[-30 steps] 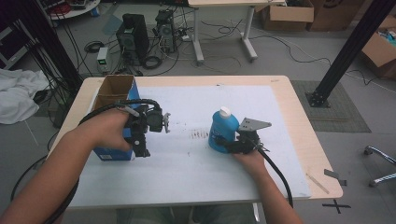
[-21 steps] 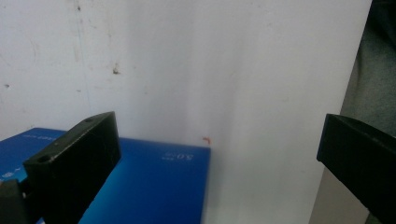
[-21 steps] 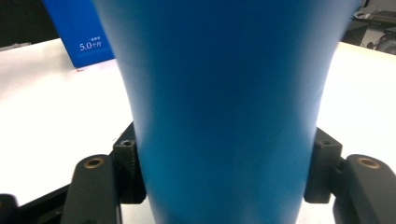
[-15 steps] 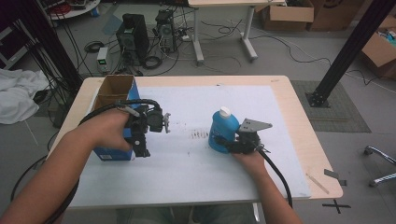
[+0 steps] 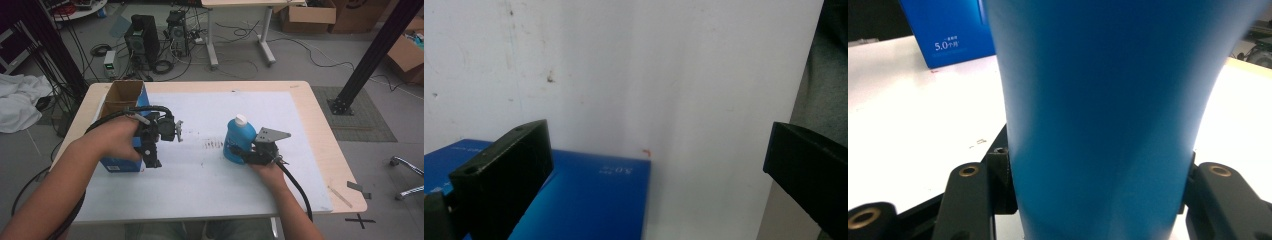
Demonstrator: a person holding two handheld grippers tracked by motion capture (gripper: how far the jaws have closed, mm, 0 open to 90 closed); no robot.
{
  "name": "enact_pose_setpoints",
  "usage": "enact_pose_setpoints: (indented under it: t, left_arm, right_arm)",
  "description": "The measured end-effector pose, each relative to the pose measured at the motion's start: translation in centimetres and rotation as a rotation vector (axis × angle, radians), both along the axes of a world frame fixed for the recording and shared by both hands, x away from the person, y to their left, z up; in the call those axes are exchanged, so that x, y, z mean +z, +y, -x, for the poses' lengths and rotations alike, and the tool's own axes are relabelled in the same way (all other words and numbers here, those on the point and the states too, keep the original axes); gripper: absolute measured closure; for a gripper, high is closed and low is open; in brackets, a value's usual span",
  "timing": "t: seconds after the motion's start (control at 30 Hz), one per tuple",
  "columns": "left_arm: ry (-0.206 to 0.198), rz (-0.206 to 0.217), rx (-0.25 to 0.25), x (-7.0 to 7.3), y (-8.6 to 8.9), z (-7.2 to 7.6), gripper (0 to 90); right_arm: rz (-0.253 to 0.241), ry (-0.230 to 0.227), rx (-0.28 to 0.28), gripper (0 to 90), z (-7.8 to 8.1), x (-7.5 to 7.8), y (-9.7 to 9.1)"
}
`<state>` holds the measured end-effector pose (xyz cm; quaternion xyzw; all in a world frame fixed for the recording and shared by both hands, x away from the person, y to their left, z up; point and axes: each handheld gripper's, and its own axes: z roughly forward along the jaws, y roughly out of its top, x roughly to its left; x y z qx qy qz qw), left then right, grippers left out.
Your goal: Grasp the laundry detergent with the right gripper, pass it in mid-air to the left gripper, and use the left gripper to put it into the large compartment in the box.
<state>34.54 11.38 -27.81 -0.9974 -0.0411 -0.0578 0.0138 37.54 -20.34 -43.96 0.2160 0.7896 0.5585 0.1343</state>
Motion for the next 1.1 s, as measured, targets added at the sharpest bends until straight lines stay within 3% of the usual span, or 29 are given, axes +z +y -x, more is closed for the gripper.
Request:
enact_pose_setpoints:
  t: [0.3, 0.67, 0.8, 0.9, 1.1]
  left_arm:
    - [-0.001, 0.004, 0.001, 0.1, 0.1, 0.1, 0.1]
    - [-0.001, -0.001, -0.009, 0.4, -0.4, 0.0, 0.1]
    - [0.002, -0.005, -0.015, 0.6, -0.6, 0.0, 0.1]
    - [0.012, -0.002, -0.021, 0.5, -0.8, 0.0, 0.1]
    - [0.016, 0.000, -0.032, 0.7, -1.3, 0.2, 0.1]
  right_arm:
    - [0.014, 0.007, 0.018, 44.6, 0.2, 0.5, -0.1]
    - [0.036, -0.032, 0.121, 44.8, 1.7, 4.2, 0.0]
    - [0.039, -0.022, 0.194, 44.7, 2.3, 5.3, 0.6]
    - [0.071, -0.013, 0.265, 44.5, 2.9, 5.8, 1.5]
    - [0.108, 0.019, 0.375, 44.6, 3.6, 5.2, 3.5]
